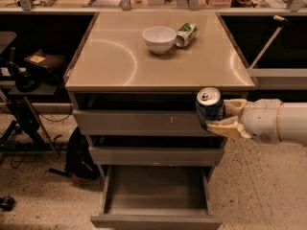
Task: Place pepsi can into bottom drawer
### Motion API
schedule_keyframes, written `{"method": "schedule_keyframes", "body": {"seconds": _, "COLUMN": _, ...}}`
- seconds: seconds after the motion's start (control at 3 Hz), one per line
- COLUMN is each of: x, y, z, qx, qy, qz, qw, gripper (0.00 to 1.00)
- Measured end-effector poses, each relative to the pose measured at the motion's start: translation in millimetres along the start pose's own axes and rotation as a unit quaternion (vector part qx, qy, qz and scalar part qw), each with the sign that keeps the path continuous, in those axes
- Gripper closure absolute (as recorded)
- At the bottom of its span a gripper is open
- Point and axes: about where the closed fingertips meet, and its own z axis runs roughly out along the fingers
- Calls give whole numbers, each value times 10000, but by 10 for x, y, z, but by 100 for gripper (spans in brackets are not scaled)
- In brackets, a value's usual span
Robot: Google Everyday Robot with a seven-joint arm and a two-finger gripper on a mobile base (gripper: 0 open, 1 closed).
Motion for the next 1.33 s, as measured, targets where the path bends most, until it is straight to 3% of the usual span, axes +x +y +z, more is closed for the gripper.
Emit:
{"method": "schedule_keyframes", "body": {"seconds": 0.33, "x": 65, "y": -9, "z": 92, "qx": -76, "qy": 190, "qz": -157, "qw": 9997, "gripper": 100}}
{"method": "schedule_keyframes", "body": {"seconds": 0.67, "x": 62, "y": -7, "z": 86, "qx": -70, "qy": 180, "qz": -148, "qw": 9997, "gripper": 100}}
{"method": "schedule_keyframes", "body": {"seconds": 1.0, "x": 418, "y": 82, "z": 198, "qx": -24, "qy": 315, "qz": -6, "qw": 9995, "gripper": 100}}
{"method": "schedule_keyframes", "body": {"seconds": 1.33, "x": 1386, "y": 331, "z": 629, "qx": -89, "qy": 730, "qz": 387, "qw": 9965, "gripper": 100}}
